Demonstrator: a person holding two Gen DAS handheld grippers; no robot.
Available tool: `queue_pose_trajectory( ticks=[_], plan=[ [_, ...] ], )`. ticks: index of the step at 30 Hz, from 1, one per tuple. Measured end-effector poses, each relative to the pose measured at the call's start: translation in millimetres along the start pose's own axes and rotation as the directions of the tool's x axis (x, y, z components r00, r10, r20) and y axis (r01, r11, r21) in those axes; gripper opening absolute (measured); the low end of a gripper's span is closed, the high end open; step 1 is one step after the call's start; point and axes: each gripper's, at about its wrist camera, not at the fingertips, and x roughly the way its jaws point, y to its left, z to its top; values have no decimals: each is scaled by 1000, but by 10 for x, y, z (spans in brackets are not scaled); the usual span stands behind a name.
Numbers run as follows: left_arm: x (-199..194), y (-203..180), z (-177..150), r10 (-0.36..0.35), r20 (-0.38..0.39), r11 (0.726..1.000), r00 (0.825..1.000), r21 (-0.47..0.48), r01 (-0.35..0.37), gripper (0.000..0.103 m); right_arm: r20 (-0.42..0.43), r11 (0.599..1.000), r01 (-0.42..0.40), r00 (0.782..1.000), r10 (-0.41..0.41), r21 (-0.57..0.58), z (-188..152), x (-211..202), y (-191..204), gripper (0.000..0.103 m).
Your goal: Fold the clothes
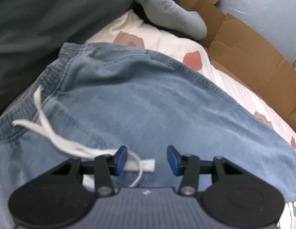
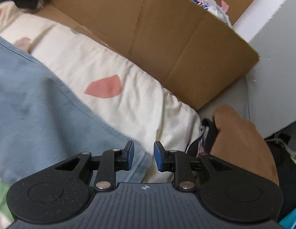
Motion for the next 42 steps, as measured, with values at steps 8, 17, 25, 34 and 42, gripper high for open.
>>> queue_pose_trajectory(
  ticks=[8, 17, 25, 34, 42],
  plan=[
    [304, -145, 525, 9, -15, 997, 1000, 71, -8, 49, -119, 1000, 5, 993, -7, -16, -30, 443, 109, 29],
    [254, -236, 1217, 63, 33, 979, 998, 191, -68, 54, -187, 995, -75, 980, 63, -58, 48, 603, 151, 50],
    [229, -168, 1467, 124, 9, 967, 992, 223, -123, 55, -210, 986, -165, 963, 169, 34, 33, 653, -40, 48],
    [164, 10, 1646, 190, -11, 955, 982, 235, -182, 56, -194, 993, -115, 974, 114, 7, 173, 268, 28, 27],
    [144, 80, 1745, 230, -21, 944, 973, 246, -218, 59, -101, 997, -14, 995, 6, -78, 233, 46, -22, 24]
  ],
)
